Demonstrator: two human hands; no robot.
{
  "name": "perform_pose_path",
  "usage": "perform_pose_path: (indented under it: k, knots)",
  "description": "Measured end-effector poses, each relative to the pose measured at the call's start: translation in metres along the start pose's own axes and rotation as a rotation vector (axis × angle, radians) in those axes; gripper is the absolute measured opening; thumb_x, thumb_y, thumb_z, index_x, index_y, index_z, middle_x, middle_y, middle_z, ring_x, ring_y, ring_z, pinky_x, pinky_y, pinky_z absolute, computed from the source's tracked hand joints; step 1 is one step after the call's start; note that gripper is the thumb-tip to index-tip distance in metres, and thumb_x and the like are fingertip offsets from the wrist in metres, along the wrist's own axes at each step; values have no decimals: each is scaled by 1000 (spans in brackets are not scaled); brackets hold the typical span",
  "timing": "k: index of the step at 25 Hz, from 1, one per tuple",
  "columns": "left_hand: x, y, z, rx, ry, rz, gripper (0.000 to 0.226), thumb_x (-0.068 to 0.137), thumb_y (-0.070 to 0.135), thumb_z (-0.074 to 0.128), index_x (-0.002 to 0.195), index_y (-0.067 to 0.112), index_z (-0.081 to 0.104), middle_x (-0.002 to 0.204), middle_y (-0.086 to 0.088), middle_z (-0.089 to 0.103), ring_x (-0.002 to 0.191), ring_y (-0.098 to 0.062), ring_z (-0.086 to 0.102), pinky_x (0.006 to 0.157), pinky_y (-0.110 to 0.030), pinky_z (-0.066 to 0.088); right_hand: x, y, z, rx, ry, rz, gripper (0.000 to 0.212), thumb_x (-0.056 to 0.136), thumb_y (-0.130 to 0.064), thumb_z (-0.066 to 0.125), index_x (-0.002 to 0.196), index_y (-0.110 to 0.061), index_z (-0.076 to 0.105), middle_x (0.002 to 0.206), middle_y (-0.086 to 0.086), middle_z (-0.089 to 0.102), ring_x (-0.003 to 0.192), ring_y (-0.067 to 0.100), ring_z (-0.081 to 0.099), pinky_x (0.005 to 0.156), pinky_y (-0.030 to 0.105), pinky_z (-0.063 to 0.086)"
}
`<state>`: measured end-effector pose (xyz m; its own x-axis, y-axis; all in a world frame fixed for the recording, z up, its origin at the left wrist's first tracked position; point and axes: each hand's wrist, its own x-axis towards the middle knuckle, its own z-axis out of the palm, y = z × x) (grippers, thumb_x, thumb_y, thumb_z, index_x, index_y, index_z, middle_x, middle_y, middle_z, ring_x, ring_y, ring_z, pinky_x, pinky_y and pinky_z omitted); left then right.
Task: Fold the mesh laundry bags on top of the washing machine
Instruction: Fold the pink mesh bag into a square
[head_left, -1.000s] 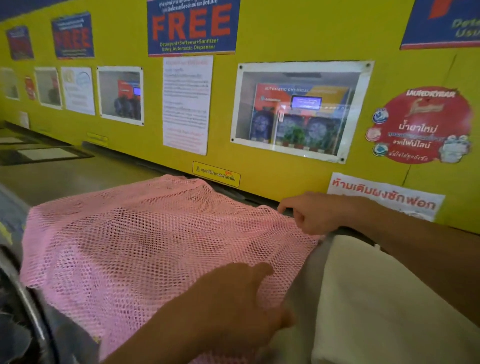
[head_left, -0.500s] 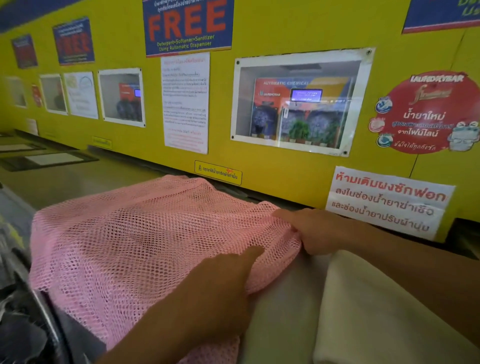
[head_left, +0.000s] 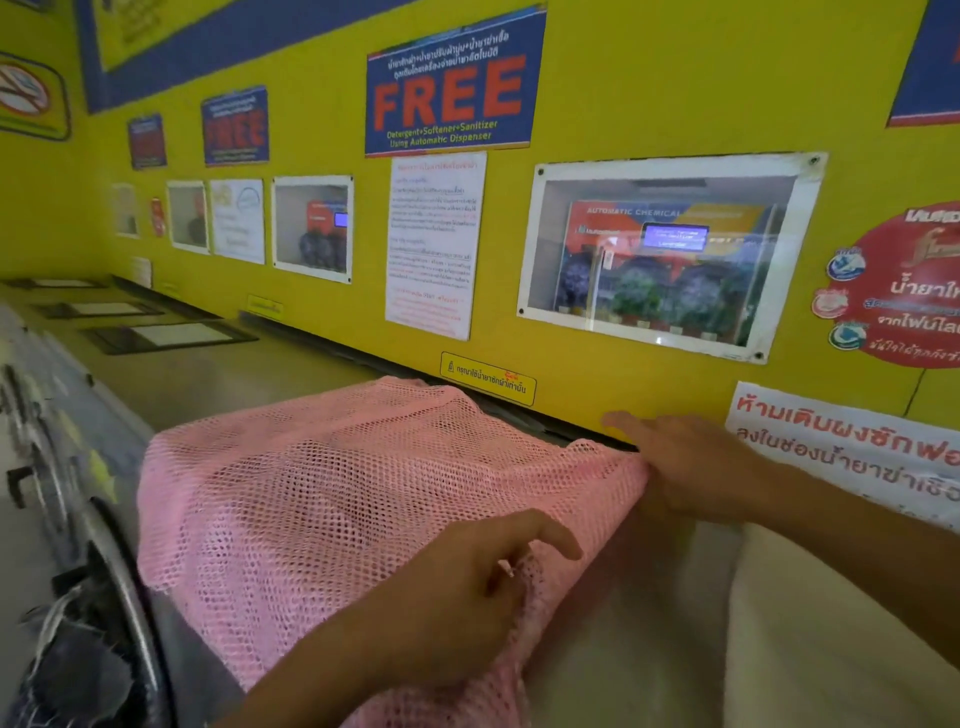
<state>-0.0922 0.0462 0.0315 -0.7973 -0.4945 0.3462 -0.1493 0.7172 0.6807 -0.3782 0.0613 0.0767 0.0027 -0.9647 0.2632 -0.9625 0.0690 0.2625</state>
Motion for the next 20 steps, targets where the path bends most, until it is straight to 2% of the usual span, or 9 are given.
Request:
perform_pose_path:
  k: [2, 3, 5, 6, 9, 12, 17, 20]
  knots:
    - [-5, -10, -19, -80, 14, 8, 44, 91, -5, 46, 102, 34, 65, 82, 15, 60, 56, -1, 49, 60, -17, 39, 23, -6, -20, -14, 48, -22, 72, 87, -27, 62, 147, -29, 22, 112, 4, 65, 101, 26, 59, 81, 38, 42]
    - [-7, -17, -30, -110, 18, 2, 42, 91, -5, 47, 101, 30, 67, 84, 7, 64, 57, -7, 52, 62, -18, 39, 38, -13, -29, -6, 73, -28, 75, 85, -28, 65, 146, -28, 23, 108, 5, 65, 100, 27, 59, 82, 39, 41]
    - [-13, -36, -55, -174, 36, -20, 38, 91, -6, 47, 101, 25, 68, 87, -18, 62, 60, -30, 48, 65, -29, 36, 72, -34, -38, -6, 139, -21, 79, 79, -17, 65, 146, -26, 24, 103, 6, 65, 98, 30, 59, 81, 40, 40]
    - [-16, -47, -69, -198, 50, -29, 37, 90, -7, 48, 100, 23, 68, 85, -19, 60, 61, -33, 45, 64, -33, 35, 89, -47, -39, -11, 174, -22, 77, 79, -11, 60, 145, -25, 25, 100, 5, 64, 97, 30, 59, 83, 41, 40]
    - [-24, -80, -119, -225, 79, -65, 37, 90, -10, 49, 90, 21, 69, 77, -3, 58, 62, -20, 44, 61, -26, 36, 139, -88, -35, -67, 243, -75, 71, 79, -7, 52, 143, -25, 28, 90, 0, 60, 89, 26, 56, 90, 46, 38]
    - [-23, -120, -178, -221, 66, -120, 39, 90, -9, 49, 84, 23, 69, 78, 8, 64, 63, -7, 50, 59, -17, 39, 191, -119, -25, -96, 244, -105, 66, 81, -10, 51, 141, -26, 28, 95, -2, 64, 85, 23, 53, 93, 46, 36]
    - [-2, -197, -264, -114, 27, -153, 37, 91, -5, 50, 85, 24, 71, 80, 7, 67, 70, -8, 54, 66, -22, 42, 277, -164, -23, -174, 207, -99, 61, 86, -16, 49, 142, -24, 27, 99, 1, 66, 93, 28, 58, 91, 46, 35]
    - [11, -234, -301, 4, -4, -180, 40, 89, -5, 49, 85, 28, 71, 77, 14, 68, 67, -6, 53, 67, -26, 43, 323, -189, -17, -169, 162, -71, 62, 84, -13, 51, 140, -23, 28, 78, -8, 54, 84, 26, 52, 93, 45, 34]
